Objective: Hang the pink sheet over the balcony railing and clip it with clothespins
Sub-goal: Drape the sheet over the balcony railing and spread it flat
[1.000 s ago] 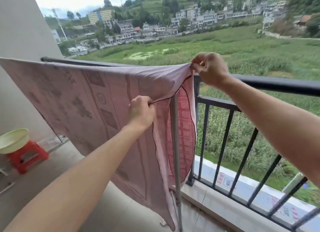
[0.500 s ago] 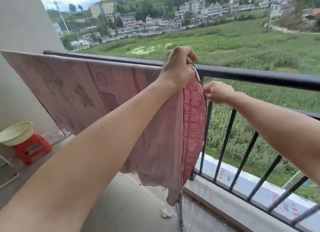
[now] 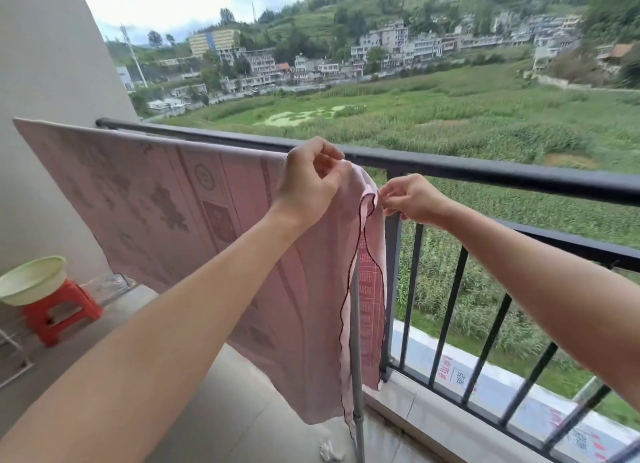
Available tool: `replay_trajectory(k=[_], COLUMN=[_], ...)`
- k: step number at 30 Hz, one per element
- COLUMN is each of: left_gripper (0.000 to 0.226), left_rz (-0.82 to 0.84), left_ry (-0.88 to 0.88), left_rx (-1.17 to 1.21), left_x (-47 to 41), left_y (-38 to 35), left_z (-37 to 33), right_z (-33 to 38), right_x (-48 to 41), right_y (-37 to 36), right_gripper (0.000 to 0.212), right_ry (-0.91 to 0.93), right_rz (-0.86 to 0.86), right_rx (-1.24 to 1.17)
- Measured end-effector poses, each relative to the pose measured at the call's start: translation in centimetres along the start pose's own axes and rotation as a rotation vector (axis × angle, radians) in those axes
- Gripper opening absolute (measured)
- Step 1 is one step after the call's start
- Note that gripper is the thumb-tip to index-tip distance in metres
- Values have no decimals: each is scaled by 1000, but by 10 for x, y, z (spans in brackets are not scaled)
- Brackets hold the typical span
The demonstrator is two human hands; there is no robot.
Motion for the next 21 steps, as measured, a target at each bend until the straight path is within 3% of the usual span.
replay_trajectory(k=[2,5,7,11,16,18,21], left_gripper=[21,30,26,13,7,10,24], left_rz=[-61,44,71,38,79,82,132], left_ry=[-45,74,111,6,-3,13,76], left_rx=[-179,-517,-528,-427,-540,-523,-572], left_x=[-22,-46,-49,-59,-95,-102,-89], left_y=[13,29,37,47,36,23,23], left_z=[12,54,72,64,43,40,64], right_z=[0,20,34,45,46,30,0], right_x=[1,4,2,-2,-12,-14,-7], right_y=[10,17,11,5,46,46,19], right_gripper=[18,26,27,23,11,11,9], right_ry=[-42,23,73,71,124,83,-61], right_rz=[-27,-8,21,-55,-247,-247,-91], right_rx=[-144,-365,-377,-375,-435,-291,94])
Point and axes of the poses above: each hand's wrist, its own x-axis away from the middle knuckle, its own y-axis out of the back of the hand, z = x × y, the point moved 4 cm from there along -x, towards the middle knuckle, and after that the axes turned 8 degrees about x, right-handed, at the moved point
